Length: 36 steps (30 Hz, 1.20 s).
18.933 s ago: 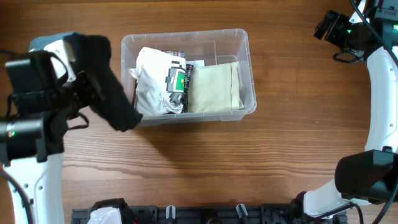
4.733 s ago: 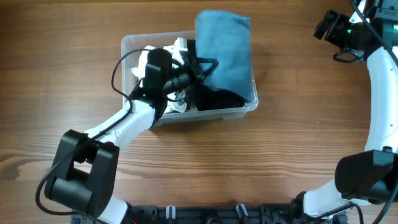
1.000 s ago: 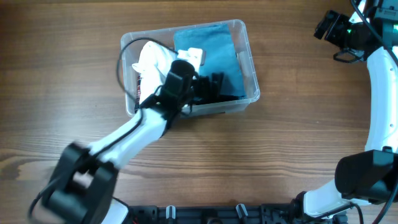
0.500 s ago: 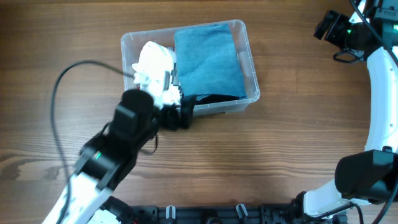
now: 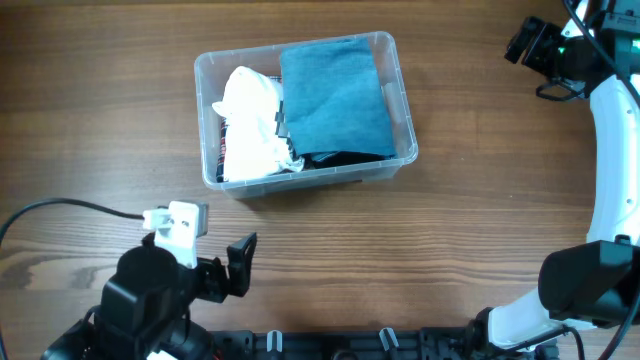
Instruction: Pack container
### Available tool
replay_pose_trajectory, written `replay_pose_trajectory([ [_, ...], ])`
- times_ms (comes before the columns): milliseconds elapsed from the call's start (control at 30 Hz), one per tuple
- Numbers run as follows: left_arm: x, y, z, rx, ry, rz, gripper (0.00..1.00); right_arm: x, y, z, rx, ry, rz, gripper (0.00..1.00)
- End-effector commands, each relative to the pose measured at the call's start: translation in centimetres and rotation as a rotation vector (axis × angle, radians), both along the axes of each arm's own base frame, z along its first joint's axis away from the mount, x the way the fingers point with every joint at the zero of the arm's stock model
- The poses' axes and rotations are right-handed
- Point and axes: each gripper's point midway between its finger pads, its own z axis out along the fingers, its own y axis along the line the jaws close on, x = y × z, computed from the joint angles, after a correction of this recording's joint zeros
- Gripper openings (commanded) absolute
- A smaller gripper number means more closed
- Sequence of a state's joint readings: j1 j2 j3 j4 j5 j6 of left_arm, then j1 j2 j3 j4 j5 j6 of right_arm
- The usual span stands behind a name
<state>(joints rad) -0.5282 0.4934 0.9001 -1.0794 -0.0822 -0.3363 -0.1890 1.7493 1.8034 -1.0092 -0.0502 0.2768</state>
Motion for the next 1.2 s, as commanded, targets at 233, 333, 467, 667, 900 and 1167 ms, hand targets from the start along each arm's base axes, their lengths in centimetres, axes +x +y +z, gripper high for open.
replay_pose_trajectory([
  [233, -0.1, 5.6, 1.5, 0.1, -0.147, 0.237, 1.0, 0.1, -0.1, 0.1, -0.004, -0.002, -0.016, 1.0],
  [333, -0.5, 6.7, 1.9, 0.102, -0.18, 0.28, 1.0, 0.1, -0.1, 0.1, -0.004, -0.002, -0.016, 1.0],
  [467, -1.0, 7.5, 2.2, 0.104, -0.202, 0.308, 1.0, 0.1, -0.1, 0.1, -0.004, -0.002, -0.016, 1.0],
  [667, 0.8, 6.0, 2.5, 0.027, -0.258, 0.299, 1.0, 0.1, -0.1, 0.1, -0.004, -0.002, -0.016, 1.0],
  [900, 6.5, 5.2, 2.3, -0.154, -0.433, 0.357, 1.0, 0.1, -0.1, 0.1, -0.005, -0.002, -0.016, 1.0],
  [1167, 8.9, 5.0, 3.7, -0.278, -0.728, 0.275, 1.0, 0.1, -0.1, 0.1, -0.004, -0.002, -0.016, 1.0],
])
